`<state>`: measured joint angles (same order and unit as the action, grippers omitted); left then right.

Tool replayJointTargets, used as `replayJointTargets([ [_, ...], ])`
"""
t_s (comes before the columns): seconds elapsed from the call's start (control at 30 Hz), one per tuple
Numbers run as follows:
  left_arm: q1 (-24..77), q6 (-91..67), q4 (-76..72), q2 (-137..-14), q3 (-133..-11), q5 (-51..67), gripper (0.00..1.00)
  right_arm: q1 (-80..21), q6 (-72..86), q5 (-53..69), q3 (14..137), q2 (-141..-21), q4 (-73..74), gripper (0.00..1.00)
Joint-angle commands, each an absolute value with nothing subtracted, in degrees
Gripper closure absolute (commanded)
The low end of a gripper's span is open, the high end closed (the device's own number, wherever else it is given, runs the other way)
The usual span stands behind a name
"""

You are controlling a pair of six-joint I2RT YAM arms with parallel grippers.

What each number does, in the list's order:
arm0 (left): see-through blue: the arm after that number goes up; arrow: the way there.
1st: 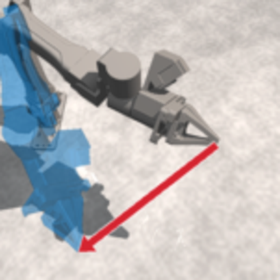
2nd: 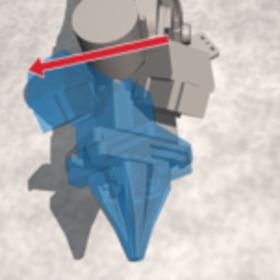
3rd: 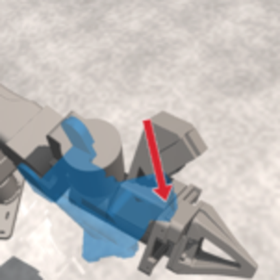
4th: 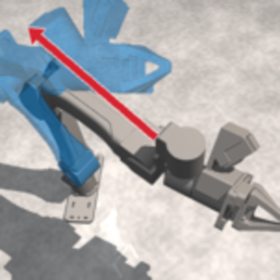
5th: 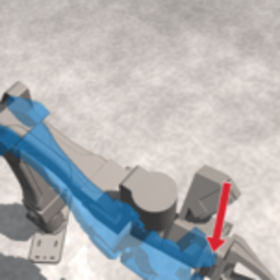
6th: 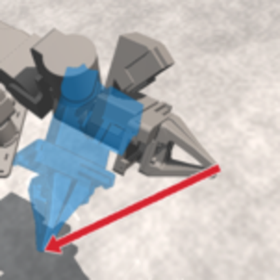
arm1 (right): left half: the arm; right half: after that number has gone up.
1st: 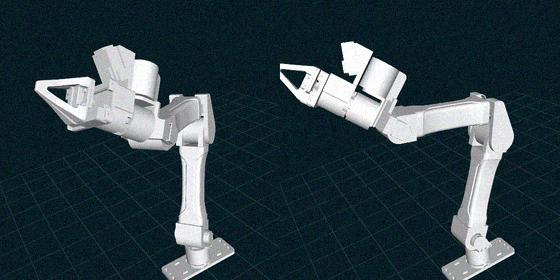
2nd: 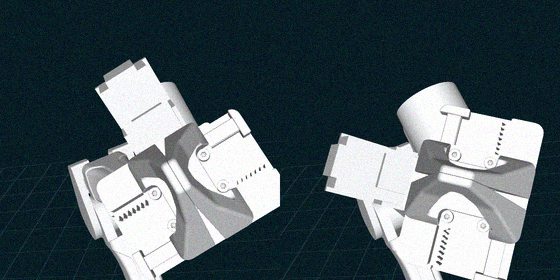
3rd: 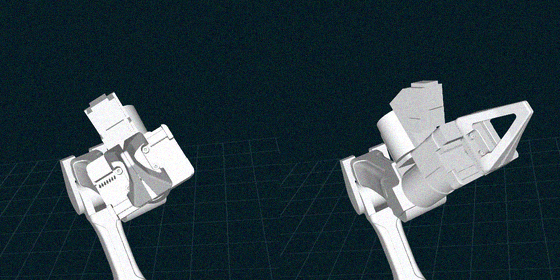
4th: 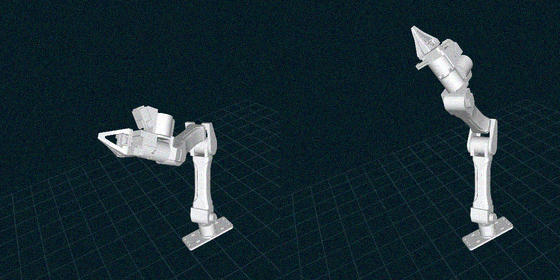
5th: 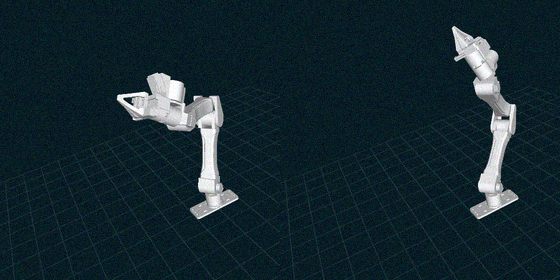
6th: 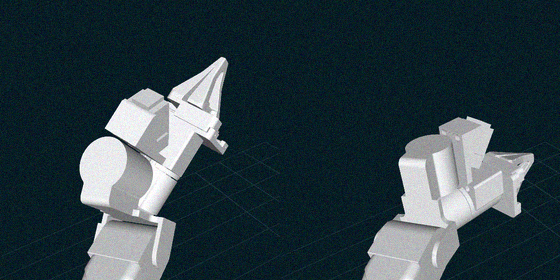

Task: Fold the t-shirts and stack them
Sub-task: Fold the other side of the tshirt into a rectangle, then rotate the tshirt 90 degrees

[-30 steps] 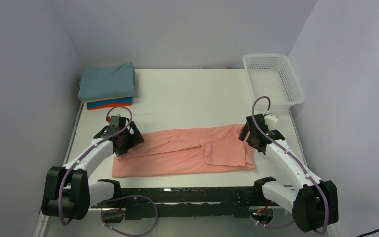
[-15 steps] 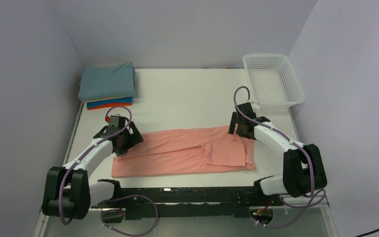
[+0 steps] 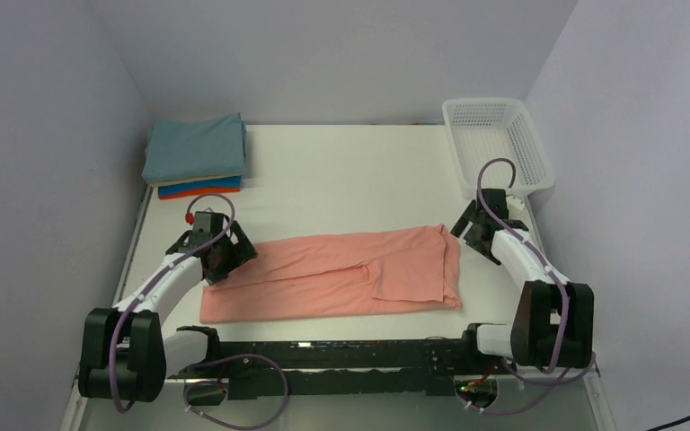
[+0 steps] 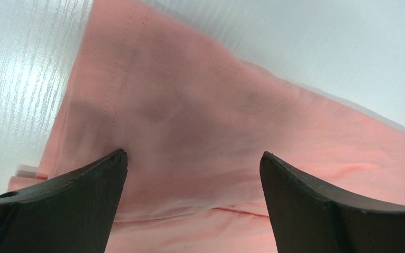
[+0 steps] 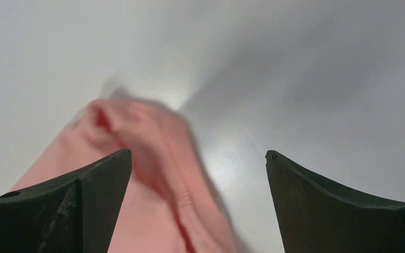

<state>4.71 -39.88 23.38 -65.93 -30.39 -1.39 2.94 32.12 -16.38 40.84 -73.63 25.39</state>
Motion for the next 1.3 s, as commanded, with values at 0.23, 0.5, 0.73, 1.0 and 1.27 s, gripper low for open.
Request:
replayJointTargets([
  [0.23,4.9,-39.8,27.3,-58.0,-32.5,-2.2,0.00,-19.5,34.6,5.9,39.7,-58.1,27.8,0.00],
  [0.5,12.4,-38.8,28.5,-56.3,-35.9,-2.2,0.00,-31.1,49.9,10.0,29.3,-62.4,25.7,0.00],
  [0.73,13.6,-36.6,20.8,-66.7,-32.3,7.6,0.01,-27.7,49.9,5.0,32.8,-77.5,15.9,0.00],
  [1.0,16.8,-39.0,14.2,-74.7,-31.7,12.2,0.01,-14.8,35.4,12.6,53.9,-100.6,10.1,0.00],
  [1.27,24.9,-44.7,11.6,-76.0,-32.4,16.7,0.01,-13.8,20.8,18.1,101.6,-134.8,27.3,0.00],
])
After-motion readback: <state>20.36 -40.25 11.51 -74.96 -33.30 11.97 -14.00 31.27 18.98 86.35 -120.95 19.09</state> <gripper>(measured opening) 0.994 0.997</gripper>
